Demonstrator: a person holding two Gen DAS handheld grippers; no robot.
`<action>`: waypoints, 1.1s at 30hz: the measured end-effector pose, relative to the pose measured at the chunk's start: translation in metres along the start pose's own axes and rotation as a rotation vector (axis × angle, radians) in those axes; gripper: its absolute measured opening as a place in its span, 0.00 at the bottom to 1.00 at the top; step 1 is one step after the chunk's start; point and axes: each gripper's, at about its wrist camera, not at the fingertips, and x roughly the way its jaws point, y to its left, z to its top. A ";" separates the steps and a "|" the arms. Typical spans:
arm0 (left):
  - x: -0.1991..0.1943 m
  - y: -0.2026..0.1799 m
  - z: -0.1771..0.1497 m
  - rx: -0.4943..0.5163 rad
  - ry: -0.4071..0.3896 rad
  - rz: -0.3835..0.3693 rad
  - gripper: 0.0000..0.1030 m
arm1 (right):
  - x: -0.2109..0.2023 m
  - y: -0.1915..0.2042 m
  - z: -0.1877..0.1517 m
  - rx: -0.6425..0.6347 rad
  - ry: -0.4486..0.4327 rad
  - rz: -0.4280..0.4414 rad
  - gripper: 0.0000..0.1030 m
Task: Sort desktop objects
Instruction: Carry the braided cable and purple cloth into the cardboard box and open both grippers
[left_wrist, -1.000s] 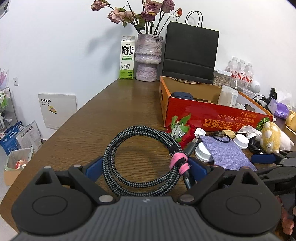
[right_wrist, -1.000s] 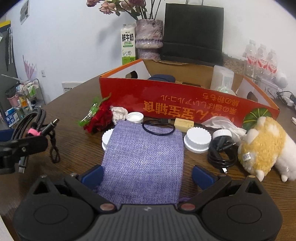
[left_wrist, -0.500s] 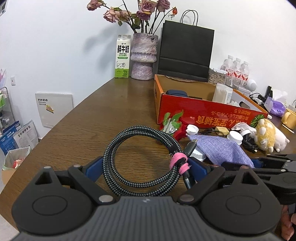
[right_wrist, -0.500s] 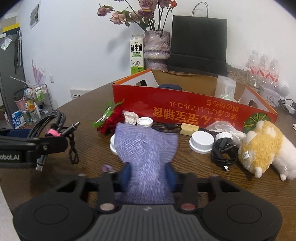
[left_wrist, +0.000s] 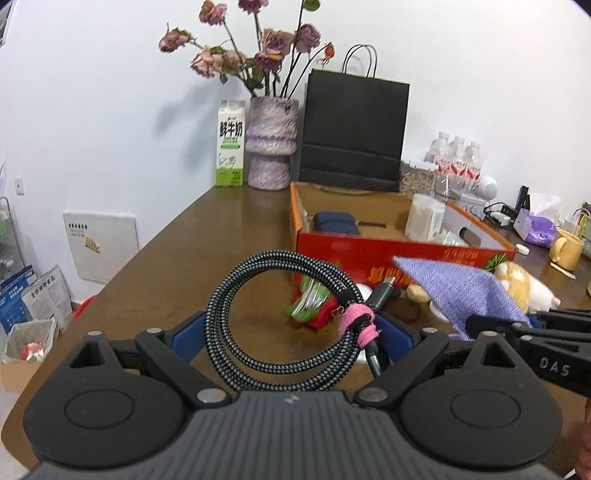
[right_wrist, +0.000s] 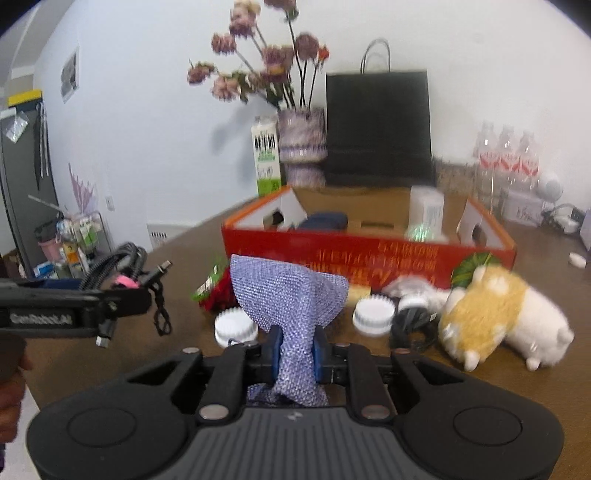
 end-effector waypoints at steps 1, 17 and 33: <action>0.000 -0.002 0.004 0.003 -0.007 -0.002 0.93 | -0.002 -0.002 0.004 -0.004 -0.016 -0.004 0.14; 0.062 -0.056 0.090 -0.026 -0.109 -0.051 0.93 | 0.057 -0.059 0.091 0.033 -0.140 -0.097 0.15; 0.191 -0.072 0.097 -0.022 0.032 0.012 0.93 | 0.181 -0.106 0.101 0.116 0.063 -0.143 0.15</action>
